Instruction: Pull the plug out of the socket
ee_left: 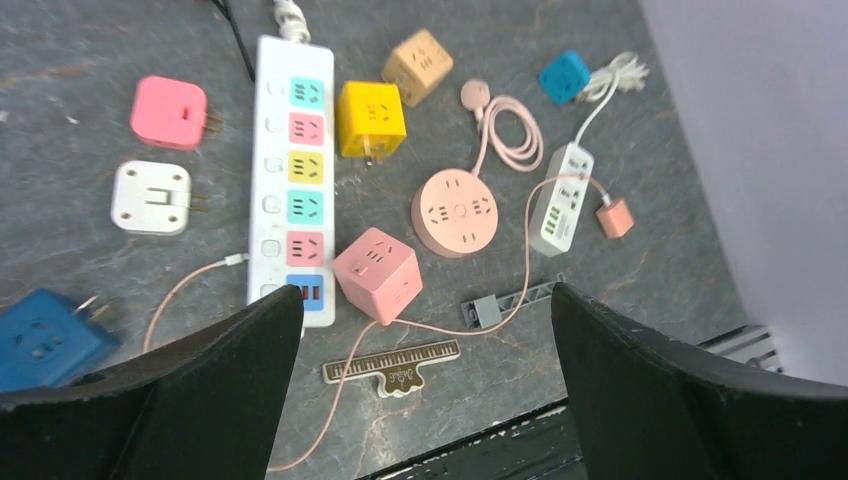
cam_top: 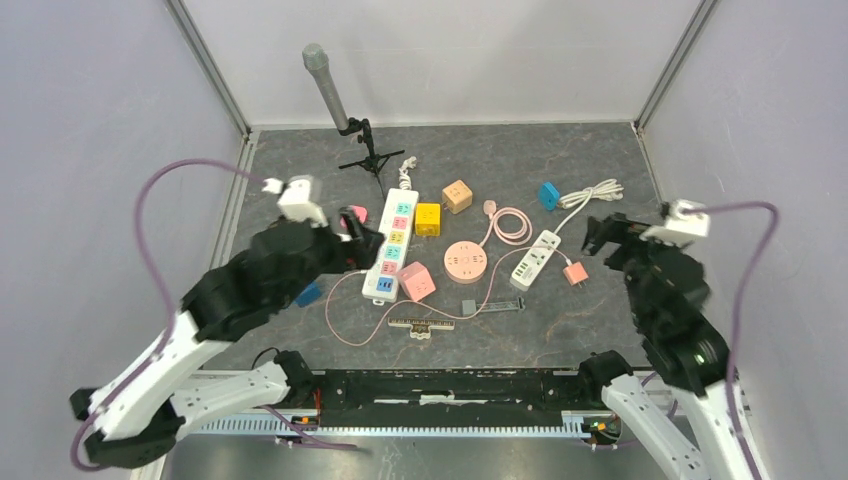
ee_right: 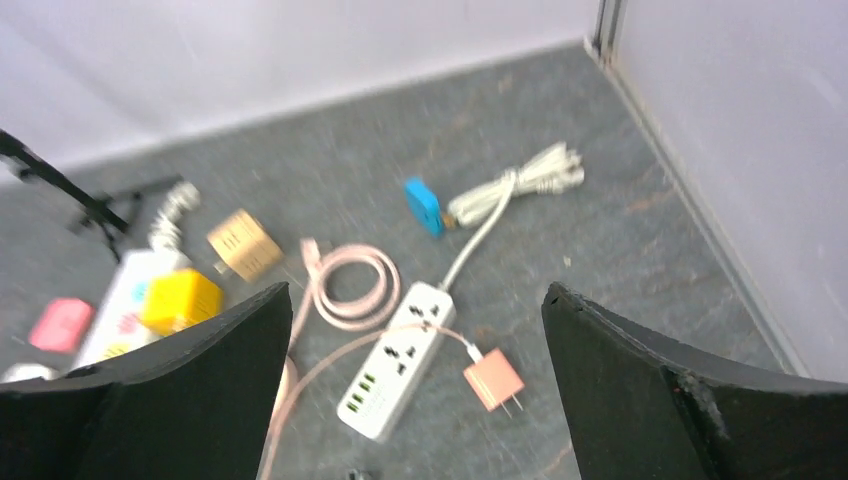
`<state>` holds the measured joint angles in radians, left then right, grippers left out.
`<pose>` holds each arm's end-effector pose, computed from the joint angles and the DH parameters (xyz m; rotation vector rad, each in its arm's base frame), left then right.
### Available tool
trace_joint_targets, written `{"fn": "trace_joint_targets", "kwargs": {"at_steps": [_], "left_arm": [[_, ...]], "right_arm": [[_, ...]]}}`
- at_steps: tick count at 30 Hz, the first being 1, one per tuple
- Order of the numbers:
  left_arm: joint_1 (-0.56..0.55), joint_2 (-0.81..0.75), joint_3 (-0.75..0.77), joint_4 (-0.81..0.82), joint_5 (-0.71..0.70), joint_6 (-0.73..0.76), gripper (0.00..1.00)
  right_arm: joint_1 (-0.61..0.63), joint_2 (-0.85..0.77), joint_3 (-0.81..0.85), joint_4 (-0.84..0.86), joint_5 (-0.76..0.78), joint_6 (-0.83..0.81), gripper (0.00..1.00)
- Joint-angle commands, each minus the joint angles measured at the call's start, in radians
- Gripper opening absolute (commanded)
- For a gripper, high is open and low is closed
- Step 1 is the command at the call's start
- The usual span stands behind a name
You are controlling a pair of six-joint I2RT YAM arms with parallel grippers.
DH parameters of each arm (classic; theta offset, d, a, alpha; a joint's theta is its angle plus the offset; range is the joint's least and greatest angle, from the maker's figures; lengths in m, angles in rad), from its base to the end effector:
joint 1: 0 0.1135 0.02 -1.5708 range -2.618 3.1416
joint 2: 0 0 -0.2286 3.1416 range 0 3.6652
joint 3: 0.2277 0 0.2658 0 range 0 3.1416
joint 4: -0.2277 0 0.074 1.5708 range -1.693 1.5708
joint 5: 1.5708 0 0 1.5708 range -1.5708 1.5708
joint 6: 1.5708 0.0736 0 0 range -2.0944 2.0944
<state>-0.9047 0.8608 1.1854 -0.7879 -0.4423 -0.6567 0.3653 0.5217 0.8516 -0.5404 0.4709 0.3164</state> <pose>0.1625 -0.1558 0.3635 -0.0286 2.0297 -0.5537 0.1837 0.0345 0.3389 0.2927 1.7342 0.0765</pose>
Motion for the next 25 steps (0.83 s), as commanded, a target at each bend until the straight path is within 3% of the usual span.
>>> {"fn": "trace_joint_targets", "kwargs": {"at_steps": [1, 11, 17, 25], "left_arm": [[0.003, -0.147, 0.064, -0.138, -0.097, 0.026, 1.00], [0.003, -0.380, 0.108, -0.310, -0.211, 0.011, 1.00], [0.003, -0.398, 0.205, -0.435, -0.263, 0.008, 1.00], [0.003, -0.436, 0.187, -0.455, -0.243, 0.005, 1.00]], "right_arm": [[-0.002, -0.109, 0.129, -0.121, 0.002, 0.003, 0.98], [-0.002, -0.284, 0.233, -0.174, 0.044, 0.068, 0.98], [-0.005, -0.338, 0.237, -0.169, 0.079, 0.119, 0.98], [-0.009, -0.330, 0.220, -0.155, 0.053, 0.144, 0.98]]}}
